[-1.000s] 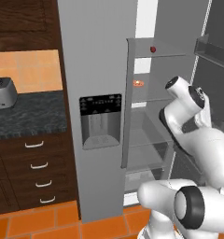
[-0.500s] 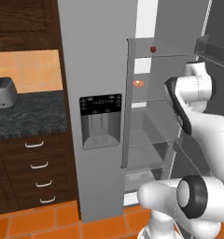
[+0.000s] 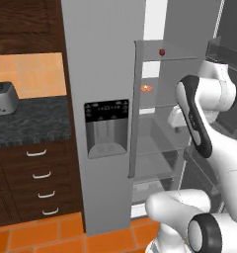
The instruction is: Take the strawberry from the fridge and place it on top of the pancake, located on the dining counter.
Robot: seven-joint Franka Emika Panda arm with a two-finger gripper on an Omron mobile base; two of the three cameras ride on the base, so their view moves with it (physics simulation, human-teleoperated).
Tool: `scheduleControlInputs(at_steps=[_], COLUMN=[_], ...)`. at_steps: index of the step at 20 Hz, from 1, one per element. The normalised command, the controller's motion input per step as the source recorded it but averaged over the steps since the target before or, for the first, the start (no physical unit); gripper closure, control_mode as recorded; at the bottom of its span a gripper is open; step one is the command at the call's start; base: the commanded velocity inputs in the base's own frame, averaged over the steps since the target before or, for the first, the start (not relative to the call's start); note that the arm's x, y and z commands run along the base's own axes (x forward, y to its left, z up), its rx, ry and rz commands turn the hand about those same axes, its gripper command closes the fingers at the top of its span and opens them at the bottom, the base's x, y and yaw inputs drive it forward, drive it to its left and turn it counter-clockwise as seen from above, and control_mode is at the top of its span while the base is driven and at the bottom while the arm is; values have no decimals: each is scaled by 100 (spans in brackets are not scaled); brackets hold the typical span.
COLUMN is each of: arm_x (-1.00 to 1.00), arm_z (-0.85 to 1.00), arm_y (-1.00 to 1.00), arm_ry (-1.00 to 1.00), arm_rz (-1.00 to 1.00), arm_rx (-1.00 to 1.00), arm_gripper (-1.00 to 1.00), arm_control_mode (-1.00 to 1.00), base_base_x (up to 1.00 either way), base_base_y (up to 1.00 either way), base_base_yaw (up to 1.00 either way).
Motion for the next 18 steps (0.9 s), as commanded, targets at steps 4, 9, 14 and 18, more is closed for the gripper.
scheduleControlInputs(at_steps=[4, 9, 14, 18], arm_x=[-70, -77, -24, 0], arm_z=[5, -1, -31, -20], arm_y=[55, 0, 5, 8], arm_ry=[0, -13, -1, -3], arm_rz=[-36, -20, 0, 0], arm_rx=[-7, -5, 1, 0], arm_gripper=[-100, -100, -100, -100], arm_control_mode=[-100, -100, -100, -100], base_base_x=[0, 0, 0, 0], base_base_y=[0, 0, 0, 0], base_base_yaw=[0, 0, 0, 0])
